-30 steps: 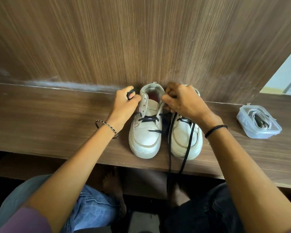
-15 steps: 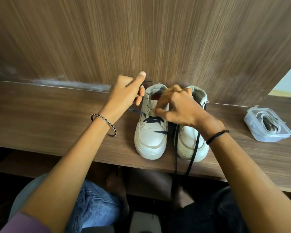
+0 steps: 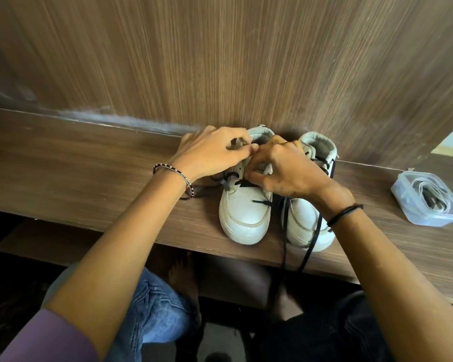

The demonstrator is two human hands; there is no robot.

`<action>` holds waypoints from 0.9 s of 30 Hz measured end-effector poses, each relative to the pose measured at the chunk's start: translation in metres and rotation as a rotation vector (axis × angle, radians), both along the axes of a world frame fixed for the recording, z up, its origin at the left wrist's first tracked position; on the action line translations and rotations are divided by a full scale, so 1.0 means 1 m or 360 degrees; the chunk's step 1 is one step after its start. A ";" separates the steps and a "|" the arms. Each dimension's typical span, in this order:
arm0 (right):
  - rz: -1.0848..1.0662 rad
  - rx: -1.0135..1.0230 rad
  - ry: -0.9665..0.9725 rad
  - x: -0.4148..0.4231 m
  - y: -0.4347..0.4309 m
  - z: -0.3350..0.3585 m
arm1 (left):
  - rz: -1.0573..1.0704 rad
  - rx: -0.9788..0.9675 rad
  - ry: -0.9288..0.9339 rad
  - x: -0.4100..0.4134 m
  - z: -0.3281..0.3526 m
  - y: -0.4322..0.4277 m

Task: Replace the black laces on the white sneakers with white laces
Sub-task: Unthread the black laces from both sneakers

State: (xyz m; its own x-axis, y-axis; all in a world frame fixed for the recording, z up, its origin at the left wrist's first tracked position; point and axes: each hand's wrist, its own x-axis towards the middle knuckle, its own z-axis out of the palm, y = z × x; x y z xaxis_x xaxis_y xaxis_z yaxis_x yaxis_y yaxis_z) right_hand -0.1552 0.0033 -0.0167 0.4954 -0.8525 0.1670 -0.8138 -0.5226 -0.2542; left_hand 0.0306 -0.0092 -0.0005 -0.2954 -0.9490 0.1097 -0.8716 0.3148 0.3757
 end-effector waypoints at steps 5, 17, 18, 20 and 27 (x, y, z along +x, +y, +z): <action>-0.0149 -0.0235 0.0017 0.001 -0.007 -0.003 | 0.0097 -0.0189 -0.0031 -0.003 -0.006 -0.005; 0.0101 0.0244 -0.0110 -0.006 -0.008 0.000 | 0.0143 0.0082 0.0453 -0.006 -0.011 -0.008; 0.0066 0.0252 -0.0185 -0.004 -0.007 0.000 | 0.0143 0.0120 0.0472 -0.008 -0.012 -0.008; -0.0061 0.0253 -0.0314 0.001 -0.004 0.000 | 0.0129 0.0156 0.0487 -0.010 -0.013 -0.007; -0.0623 -0.0177 -0.0432 0.015 -0.001 -0.012 | 0.0044 0.0310 0.0694 -0.007 -0.013 -0.008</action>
